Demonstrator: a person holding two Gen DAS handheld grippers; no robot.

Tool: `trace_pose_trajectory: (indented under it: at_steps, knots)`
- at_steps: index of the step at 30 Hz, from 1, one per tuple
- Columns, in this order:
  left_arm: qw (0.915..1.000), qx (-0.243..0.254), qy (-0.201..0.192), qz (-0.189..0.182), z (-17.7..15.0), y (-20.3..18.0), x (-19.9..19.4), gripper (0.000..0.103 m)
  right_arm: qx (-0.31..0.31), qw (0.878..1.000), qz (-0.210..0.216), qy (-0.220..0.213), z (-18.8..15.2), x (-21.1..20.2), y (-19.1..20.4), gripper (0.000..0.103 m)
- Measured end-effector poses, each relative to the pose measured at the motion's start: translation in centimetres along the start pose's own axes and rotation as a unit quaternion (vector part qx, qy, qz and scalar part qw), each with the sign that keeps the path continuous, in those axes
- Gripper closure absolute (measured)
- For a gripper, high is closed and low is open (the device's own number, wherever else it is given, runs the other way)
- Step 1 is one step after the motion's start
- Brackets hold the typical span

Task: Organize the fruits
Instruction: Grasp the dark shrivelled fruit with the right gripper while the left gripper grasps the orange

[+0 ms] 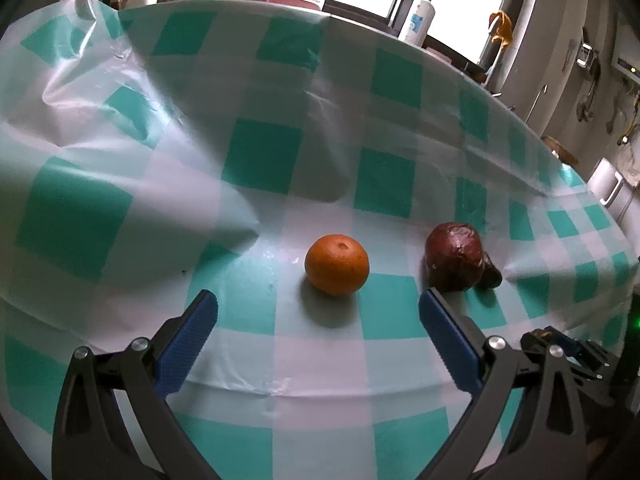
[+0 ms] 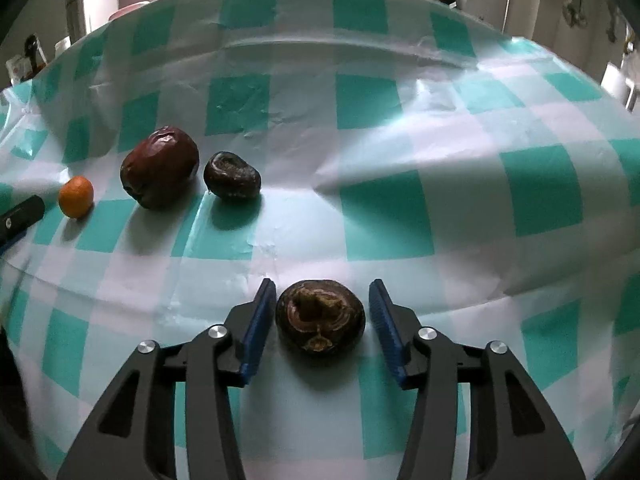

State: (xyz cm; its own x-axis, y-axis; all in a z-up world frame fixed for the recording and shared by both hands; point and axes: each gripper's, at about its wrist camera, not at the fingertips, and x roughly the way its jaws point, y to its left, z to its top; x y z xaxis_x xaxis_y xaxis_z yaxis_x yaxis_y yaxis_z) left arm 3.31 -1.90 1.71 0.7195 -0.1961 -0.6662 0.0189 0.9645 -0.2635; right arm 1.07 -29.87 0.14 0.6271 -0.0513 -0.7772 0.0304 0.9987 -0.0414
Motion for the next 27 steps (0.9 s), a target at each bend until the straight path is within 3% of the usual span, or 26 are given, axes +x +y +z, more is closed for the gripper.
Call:
trace_pose_trajectory:
  at_steps: [5,9,15,19,25,27]
  knots:
    - [0.9997,0.01,0.02,0.012,0.2,-0.5,1.0,0.002,0.032,0.999,0.024,0.007,-1.0,-0.5,-0.8,0.045]
    - [0.9986,0.011,0.039,0.034,1.0,-1.0,2.7,0.002,0.032,0.999,0.021,0.002,-1.3,-0.8,-1.4,0.062]
    - [0.996,0.029,0.051,0.068,2.0,-2.7,4.9,0.005,0.059,0.997,0.052,-0.003,-1.7,-1.1,-2.8,0.062]
    - [0.9912,0.065,0.068,0.093,1.8,-4.1,6.2,0.043,0.058,0.997,0.051,-0.002,-1.7,-1.0,-2.8,0.062]
    - [0.993,0.065,0.063,0.076,1.6,-4.0,6.1,0.06,0.049,0.998,0.04,-0.001,-1.4,-1.1,-2.5,0.062]
    - [0.9929,0.066,0.063,0.076,1.5,-4.1,6.1,0.06,0.044,0.998,0.034,0.001,-1.2,-1.0,-2.3,0.062]
